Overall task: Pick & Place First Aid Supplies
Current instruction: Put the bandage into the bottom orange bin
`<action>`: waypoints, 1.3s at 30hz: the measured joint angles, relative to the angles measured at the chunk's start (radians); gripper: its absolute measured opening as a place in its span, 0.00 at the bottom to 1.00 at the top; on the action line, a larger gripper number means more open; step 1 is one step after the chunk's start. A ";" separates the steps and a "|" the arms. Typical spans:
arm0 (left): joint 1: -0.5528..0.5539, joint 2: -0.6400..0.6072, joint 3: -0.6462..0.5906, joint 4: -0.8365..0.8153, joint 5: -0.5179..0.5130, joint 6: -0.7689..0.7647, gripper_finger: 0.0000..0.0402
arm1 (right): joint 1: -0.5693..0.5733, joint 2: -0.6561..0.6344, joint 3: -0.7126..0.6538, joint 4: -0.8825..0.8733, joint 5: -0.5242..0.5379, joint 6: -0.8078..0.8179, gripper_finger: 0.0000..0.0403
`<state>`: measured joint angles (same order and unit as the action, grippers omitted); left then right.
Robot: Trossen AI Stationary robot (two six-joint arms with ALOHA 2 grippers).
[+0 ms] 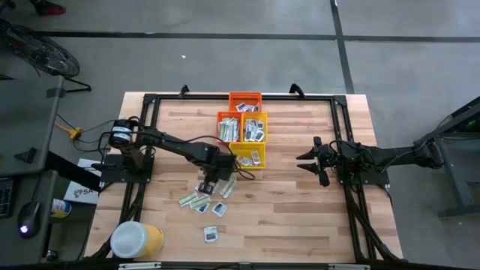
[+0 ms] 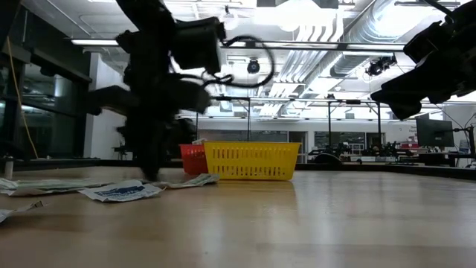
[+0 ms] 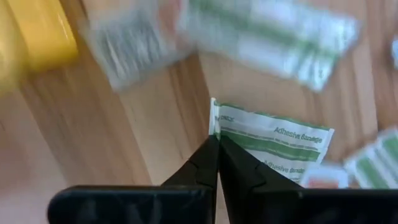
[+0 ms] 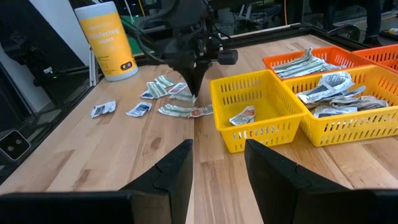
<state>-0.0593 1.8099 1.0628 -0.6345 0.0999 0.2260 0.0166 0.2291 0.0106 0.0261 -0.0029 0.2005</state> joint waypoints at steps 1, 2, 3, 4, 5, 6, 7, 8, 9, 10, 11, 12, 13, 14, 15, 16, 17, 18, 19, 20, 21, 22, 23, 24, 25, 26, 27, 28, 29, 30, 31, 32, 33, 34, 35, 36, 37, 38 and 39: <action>0.000 -0.010 0.009 -0.029 -0.001 -0.017 0.01 | 0.000 0.000 0.000 0.000 0.000 0.000 0.35; 0.000 -0.018 0.015 -0.073 -0.004 -0.029 0.01 | 0.000 0.000 0.000 0.000 0.000 0.000 0.35; 0.000 -0.024 0.024 -0.106 -0.010 -0.043 0.01 | 0.000 0.000 0.000 0.000 0.000 0.000 0.35; 0.000 -0.030 0.041 -0.126 -0.017 -0.051 0.01 | 0.000 0.000 0.000 0.000 0.000 0.000 0.35; 0.000 -0.042 0.060 -0.142 -0.028 -0.052 0.01 | 0.000 0.000 0.000 0.000 0.000 0.000 0.35; 0.000 -0.057 0.078 -0.165 -0.037 -0.053 0.01 | 0.000 0.000 0.000 0.000 0.000 0.000 0.35; 0.000 -0.067 0.097 -0.200 -0.050 -0.052 0.01 | 0.000 0.000 0.000 0.000 0.000 0.000 0.35; 0.003 -0.069 0.114 -0.231 -0.063 -0.051 0.00 | 0.000 0.000 0.000 0.000 0.000 0.000 0.35; 0.011 -0.068 0.132 -0.247 -0.079 -0.051 0.00 | 0.000 0.000 0.000 0.000 0.000 0.000 0.35; 0.017 -0.068 0.152 -0.256 -0.092 -0.050 0.00 | 0.000 0.000 0.000 0.000 0.000 0.000 0.35; 0.028 -0.069 0.176 -0.267 -0.110 -0.050 0.00 | 0.000 0.000 0.000 0.000 0.000 0.000 0.35; 0.041 -0.071 0.200 -0.274 -0.131 -0.050 0.00 | 0.000 0.000 0.000 0.000 0.000 0.000 0.35; 0.056 -0.071 0.224 -0.285 -0.158 -0.050 0.00 | 0.000 0.000 0.000 0.000 0.000 0.000 0.35; 0.072 -0.071 0.244 -0.298 -0.185 -0.050 0.00 | 0.000 0.000 0.000 0.000 0.000 0.000 0.35; 0.093 -0.071 0.268 -0.319 -0.208 -0.049 0.00 | 0.000 0.000 0.000 0.000 0.000 0.000 0.35; 0.114 -0.071 0.293 -0.333 -0.225 -0.049 0.00 | 0.000 0.000 0.000 0.000 0.000 0.000 0.35; 0.136 -0.071 0.317 -0.337 -0.235 -0.047 0.00 | 0.000 0.000 0.000 0.000 0.000 0.000 0.35; 0.161 -0.072 0.340 -0.337 -0.240 -0.044 0.00 | 0.000 0.000 0.000 0.000 0.000 0.000 0.35; 0.187 -0.072 0.360 -0.343 -0.244 -0.039 0.00 | 0.000 0.000 0.000 0.000 0.000 0.000 0.35; 0.215 -0.072 0.380 -0.346 -0.248 -0.032 0.00 | 0.000 0.000 0.000 0.000 0.000 0.000 0.35; 0.246 -0.072 0.401 -0.344 -0.249 -0.018 0.00 | 0.000 0.000 0.000 0.000 0.000 0.000 0.35; 0.276 -0.072 0.422 -0.339 -0.250 -0.001 0.00 | 0.000 0.000 0.000 0.000 0.000 0.000 0.35; 0.304 -0.073 0.437 -0.330 -0.253 0.017 0.00 | 0.000 0.000 0.000 0.000 0.000 0.000 0.35; 0.332 -0.073 0.446 -0.318 -0.253 0.034 0.00 | 0.000 0.000 0.000 0.000 0.000 0.000 0.35; 0.358 -0.073 0.449 -0.304 -0.253 0.050 0.00 | 0.000 0.000 0.000 0.000 0.000 0.000 0.35; 0.382 -0.072 0.450 -0.289 -0.247 0.062 0.00 | 0.000 0.000 0.000 0.000 0.000 0.000 0.35; 0.406 -0.070 0.449 -0.276 -0.244 0.072 0.00 | 0.000 0.000 0.000 0.000 0.000 0.000 0.35; 0.426 -0.070 0.449 -0.266 -0.237 0.085 0.00 | 0.000 0.000 0.000 0.000 0.000 0.000 0.35; 0.443 -0.070 0.449 -0.259 -0.225 0.103 0.00 | 0.000 0.000 0.000 0.000 0.000 0.000 0.35; 0.459 -0.068 0.449 -0.247 -0.210 0.122 0.00 | 0.000 0.000 0.000 0.000 0.000 0.000 0.35; 0.471 -0.061 0.450 -0.230 -0.200 0.139 0.00 | 0.000 0.000 0.000 0.000 0.000 0.000 0.35; 0.480 -0.054 0.450 -0.216 -0.185 0.153 0.00 | 0.000 0.000 0.000 0.000 0.000 0.000 0.35; 0.492 -0.050 0.448 -0.213 -0.167 0.164 0.00 | 0.000 0.000 0.000 0.000 0.000 0.000 0.35; 0.502 -0.044 0.447 -0.213 -0.151 0.174 0.00 | 0.000 0.000 0.000 0.000 0.000 0.000 0.35; 0.506 -0.034 0.449 -0.197 -0.137 0.186 0.00 | 0.000 0.000 0.000 0.000 0.000 0.000 0.35; 0.508 -0.026 0.451 -0.180 -0.122 0.192 0.00 | 0.000 0.000 0.000 0.000 0.000 0.000 0.35; 0.515 -0.015 0.450 -0.183 -0.113 0.196 0.00 | 0.000 0.000 0.000 0.000 0.000 0.000 0.35; 0.522 -0.006 0.448 -0.194 -0.106 0.198 0.00 | 0.000 0.000 0.000 0.000 0.000 0.000 0.35; 0.524 0.004 0.448 -0.190 -0.101 0.197 0.00 | 0.000 0.000 0.000 0.000 0.000 0.000 0.35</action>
<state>0.4648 1.8136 1.5105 -0.8244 -0.0014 0.4234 0.0166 0.2289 0.0105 0.0261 -0.0032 0.2005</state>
